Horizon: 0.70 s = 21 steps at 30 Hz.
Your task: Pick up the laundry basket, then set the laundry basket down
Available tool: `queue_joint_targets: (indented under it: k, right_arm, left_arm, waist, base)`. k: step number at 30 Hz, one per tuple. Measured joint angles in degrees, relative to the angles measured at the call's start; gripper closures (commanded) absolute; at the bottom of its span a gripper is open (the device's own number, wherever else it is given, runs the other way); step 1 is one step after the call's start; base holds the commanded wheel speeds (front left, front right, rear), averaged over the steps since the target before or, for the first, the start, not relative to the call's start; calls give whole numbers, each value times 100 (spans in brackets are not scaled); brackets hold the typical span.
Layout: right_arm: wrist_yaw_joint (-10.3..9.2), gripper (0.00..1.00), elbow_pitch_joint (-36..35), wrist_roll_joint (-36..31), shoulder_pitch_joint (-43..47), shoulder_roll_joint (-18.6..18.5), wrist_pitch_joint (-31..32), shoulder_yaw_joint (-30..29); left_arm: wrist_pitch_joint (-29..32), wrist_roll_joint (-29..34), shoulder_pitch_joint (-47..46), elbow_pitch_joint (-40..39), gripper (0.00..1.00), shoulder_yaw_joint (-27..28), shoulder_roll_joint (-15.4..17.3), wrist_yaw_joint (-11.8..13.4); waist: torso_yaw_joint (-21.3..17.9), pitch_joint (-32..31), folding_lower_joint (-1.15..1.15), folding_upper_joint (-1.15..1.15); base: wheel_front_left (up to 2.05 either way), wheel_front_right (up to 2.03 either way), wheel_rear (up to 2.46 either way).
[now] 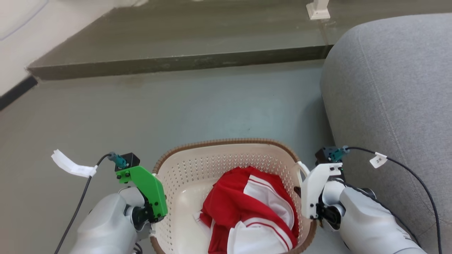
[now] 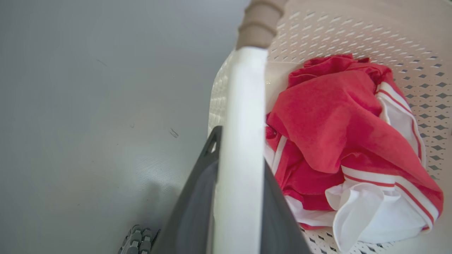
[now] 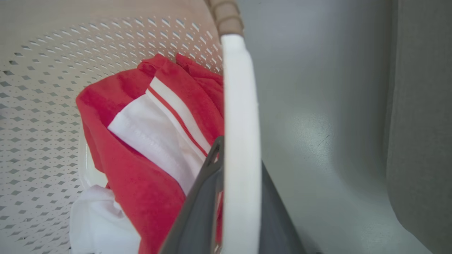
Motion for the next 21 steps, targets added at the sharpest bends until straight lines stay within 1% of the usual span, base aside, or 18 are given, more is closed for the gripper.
queue_joint_targets:
  k: [11,21]
  right_arm:
    - [1,100,-75,214,309,-11,368,313]
    - [0,100,-96,337,317,-19,446,399]
  left_arm:
    - [151,-270,426,100,100,12,49,0]
    - [238,-318,439,96,100,10,71,0]
  waist:
    - [-71,-602,0,0]
    - [-137,-748,0,0]
  base:
    - [0,0,0]
    - [0,0,0]
